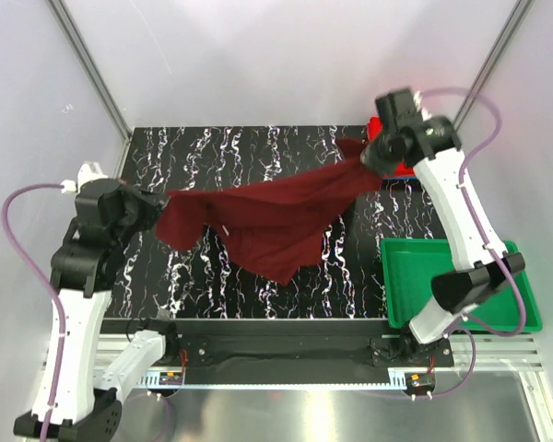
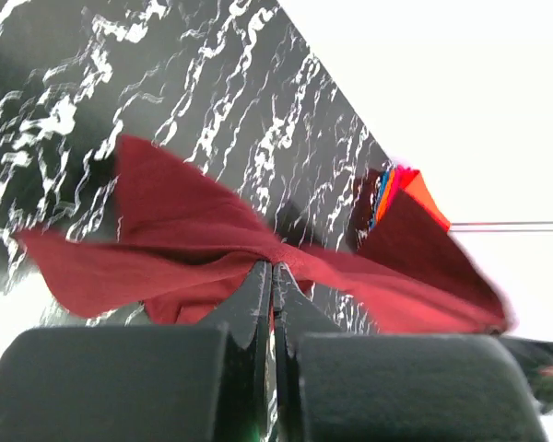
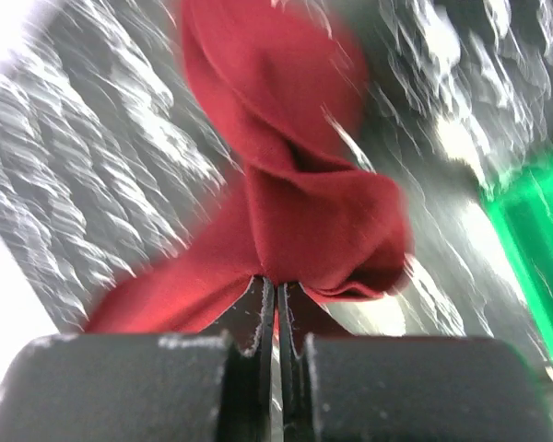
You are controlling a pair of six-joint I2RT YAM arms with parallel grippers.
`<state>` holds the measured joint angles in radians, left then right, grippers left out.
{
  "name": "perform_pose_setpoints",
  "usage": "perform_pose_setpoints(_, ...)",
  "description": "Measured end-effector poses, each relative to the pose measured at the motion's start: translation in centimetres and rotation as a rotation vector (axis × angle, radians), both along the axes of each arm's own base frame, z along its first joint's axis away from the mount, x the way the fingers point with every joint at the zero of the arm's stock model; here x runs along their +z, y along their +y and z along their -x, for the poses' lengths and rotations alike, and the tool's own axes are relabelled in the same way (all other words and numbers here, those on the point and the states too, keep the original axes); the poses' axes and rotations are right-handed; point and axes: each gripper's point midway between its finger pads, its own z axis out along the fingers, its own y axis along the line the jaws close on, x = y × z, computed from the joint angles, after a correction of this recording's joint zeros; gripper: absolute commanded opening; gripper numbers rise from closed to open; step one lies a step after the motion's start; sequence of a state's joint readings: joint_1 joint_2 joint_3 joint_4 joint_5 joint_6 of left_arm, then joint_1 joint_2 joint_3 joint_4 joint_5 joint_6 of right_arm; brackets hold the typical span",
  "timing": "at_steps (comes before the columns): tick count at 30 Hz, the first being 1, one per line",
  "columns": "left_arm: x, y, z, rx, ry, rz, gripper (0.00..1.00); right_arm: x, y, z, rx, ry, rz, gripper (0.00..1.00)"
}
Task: Fold and stack the t-shirts
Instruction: Flatten the tshirt out
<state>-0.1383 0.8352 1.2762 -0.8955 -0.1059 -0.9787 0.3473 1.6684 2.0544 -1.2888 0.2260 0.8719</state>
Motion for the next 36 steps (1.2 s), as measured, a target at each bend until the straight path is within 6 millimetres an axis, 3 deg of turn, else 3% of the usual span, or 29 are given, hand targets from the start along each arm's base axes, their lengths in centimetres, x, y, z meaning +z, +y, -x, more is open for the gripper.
perform_pose_setpoints(3, -1.6, 0.5, 2.5, 0.014, 0.085, -0.006, 0.0, -7.3, 0.4, 5.5, 0.052, 0.24, -0.03, 0.0)
perform_pose_setpoints(5, -3.0, 1.0, 4.3, 0.026, 0.172, -0.034, 0.0, -10.7, 0.5, 8.8, 0.075, 0.383, -0.048, 0.0)
perform_pose_setpoints(7, -3.9, 1.7, 5.8, 0.035, 0.239, -0.076, 0.0, -11.9, 0.8, 10.4, 0.114, 0.451, -0.066, 0.01)
perform_pose_setpoints(11, -5.8, 2.0, 6.8, -0.005, 0.322, -0.141, 0.0, -11.3, 2.2, 10.6, 0.205, 0.397, -0.137, 0.02)
perform_pose_setpoints(13, -9.4, 0.8, 5.8, -0.058, 0.372, -0.125, 0.0, -12.7, 2.8, 11.3, 0.241, 0.384, -0.176, 0.02)
perform_pose_setpoints(15, -15.5, -0.5, 5.8, -0.115, 0.502, -0.104, 0.0, -15.6, 3.0, 12.3, 0.267, 0.441, -0.189, 0.04)
perform_pose_setpoints(17, -20.9, -1.5, 7.1, -0.155, 0.648, -0.097, 0.0, -19.1, 3.2, 12.4, 0.289, 0.521, -0.173, 0.05)
perform_pose_setpoints(19, -23.1, -2.0, 8.3, -0.185, 0.716, -0.089, 0.0, -22.2, 3.4, 11.6, 0.305, 0.586, -0.148, 0.06)
perform_pose_setpoints(22, -23.4, -3.0, 7.3, -0.231, 0.702, -0.072, 0.0, -25.6, 3.6, 10.7, 0.324, 0.646, -0.125, 0.09)
perform_pose_setpoints(24, -23.6, -4.0, 6.3, -0.272, 0.694, -0.069, 0.0, -26.7, 3.7, 10.4, 0.332, 0.664, -0.119, 0.14)
perform_pose_setpoints(28, -24.3, -5.5, 5.3, -0.336, 0.695, -0.067, 0.0, -26.7, 3.8, 10.0, 0.337, 0.655, -0.117, 0.2)
perform_pose_setpoints(36, -23.7, -6.5, 4.1, -0.37, 0.63, -0.051, 0.0, -26.5, 3.8, 9.9, 0.323, 0.656, -0.12, 0.24)
